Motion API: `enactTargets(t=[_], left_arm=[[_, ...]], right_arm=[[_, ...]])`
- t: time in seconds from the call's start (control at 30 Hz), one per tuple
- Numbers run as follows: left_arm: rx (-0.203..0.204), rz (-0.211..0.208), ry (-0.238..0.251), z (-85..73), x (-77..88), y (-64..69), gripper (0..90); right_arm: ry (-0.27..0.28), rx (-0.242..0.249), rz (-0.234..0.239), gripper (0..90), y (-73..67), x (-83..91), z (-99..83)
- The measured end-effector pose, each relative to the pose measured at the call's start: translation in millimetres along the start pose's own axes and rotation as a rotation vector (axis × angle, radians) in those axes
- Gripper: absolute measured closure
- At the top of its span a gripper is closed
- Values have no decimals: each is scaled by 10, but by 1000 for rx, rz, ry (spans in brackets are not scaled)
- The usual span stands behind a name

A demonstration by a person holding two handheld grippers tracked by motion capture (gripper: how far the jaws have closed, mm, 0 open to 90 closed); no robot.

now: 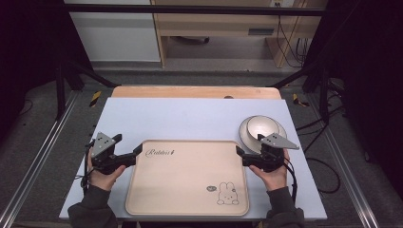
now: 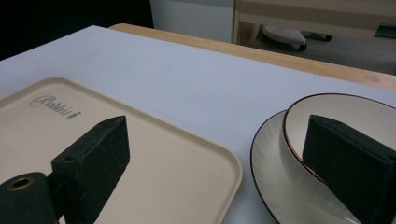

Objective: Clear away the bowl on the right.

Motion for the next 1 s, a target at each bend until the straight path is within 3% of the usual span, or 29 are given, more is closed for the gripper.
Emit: enactTargets(t=[0.5, 1.0], left_arm=[[3, 3, -16, -57, -27, -29, 142], [7, 11, -29, -98, -56, -63, 142]], right_arm=[[-17, -6, -25, 93, 45, 29, -2], [6, -27, -66, 108, 151, 151, 68]])
Point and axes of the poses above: each handheld gripper's, and its own axes: x roughly backward along the jaws, z roughly out of its top, y roughly to its right, the point moved 3 cm from there along -x, roughly forward along the jaws, and after that the axes turned 5 degrees about -x, right-handed, at the moved point
